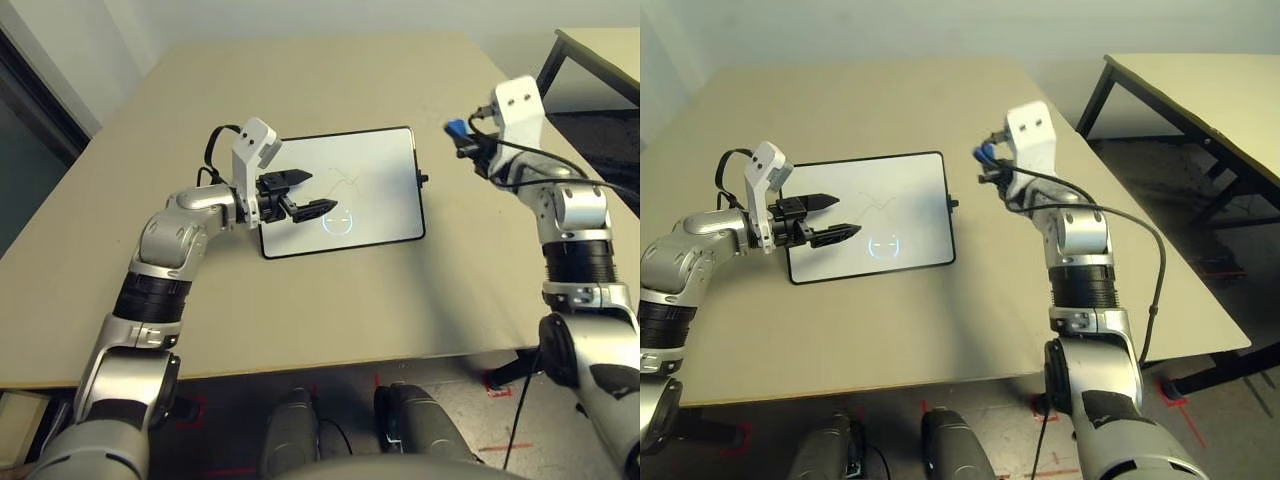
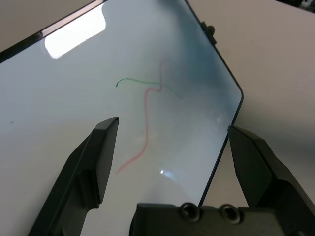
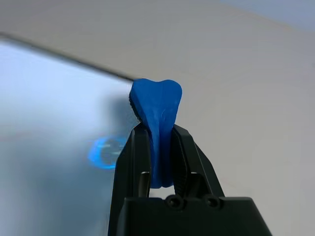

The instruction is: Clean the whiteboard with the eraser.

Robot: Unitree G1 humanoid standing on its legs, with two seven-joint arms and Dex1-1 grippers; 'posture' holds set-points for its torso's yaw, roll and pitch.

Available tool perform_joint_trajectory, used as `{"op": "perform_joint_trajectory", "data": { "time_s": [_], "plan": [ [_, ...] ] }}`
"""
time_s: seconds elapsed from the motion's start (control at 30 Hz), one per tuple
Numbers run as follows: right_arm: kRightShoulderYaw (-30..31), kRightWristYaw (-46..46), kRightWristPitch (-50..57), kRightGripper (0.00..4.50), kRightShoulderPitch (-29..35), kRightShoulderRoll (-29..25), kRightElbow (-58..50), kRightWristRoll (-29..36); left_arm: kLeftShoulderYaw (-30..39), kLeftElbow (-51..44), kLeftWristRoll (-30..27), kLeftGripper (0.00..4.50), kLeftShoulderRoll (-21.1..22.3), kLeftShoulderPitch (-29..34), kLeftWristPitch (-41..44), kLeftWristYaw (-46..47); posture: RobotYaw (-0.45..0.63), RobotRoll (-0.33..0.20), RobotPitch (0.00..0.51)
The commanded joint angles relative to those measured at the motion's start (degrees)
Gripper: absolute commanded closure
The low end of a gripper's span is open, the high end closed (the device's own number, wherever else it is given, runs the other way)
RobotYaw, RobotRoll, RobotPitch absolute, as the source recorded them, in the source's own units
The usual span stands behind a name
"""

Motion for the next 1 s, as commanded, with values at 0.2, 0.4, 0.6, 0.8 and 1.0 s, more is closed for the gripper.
{"op": "perform_joint_trajectory", "data": {
  "time_s": [0.2,0.4,0.6,0.8,1.0],
  "plan": [
    [13.3,4.8,-1.5,3.94,1.7,-2.0,3.3,-6.5,0.3,-1.0,-0.1,0.00,1.7,-0.7,1.2,-1.0,-0.03,0.000,0.092],
    [19.1,8.2,0.5,3.96,4.0,-2.1,2.2,-8.8,0.6,-3.0,-0.9,0.00,1.6,0.3,2.2,-0.8,-0.02,0.000,0.097],
    [21.1,10.2,2.7,3.99,5.9,-2.2,-1.0,-9.6,0.6,-4.0,-1.3,0.00,1.8,1.0,3.0,-0.6,-0.02,0.000,0.102],
    [17.9,6.8,-1.3,4.08,2.3,-0.7,5.1,-11.6,0.5,-3.6,-1.4,0.00,1.9,0.8,3.0,-0.6,-0.02,0.000,0.103],
    [15.3,3.8,-7.1,4.09,-3.6,0.0,12.3,-13.7,0.2,-3.5,-1.4,0.00,1.8,0.9,3.1,-0.7,-0.02,0.000,0.102]
  ]
}}
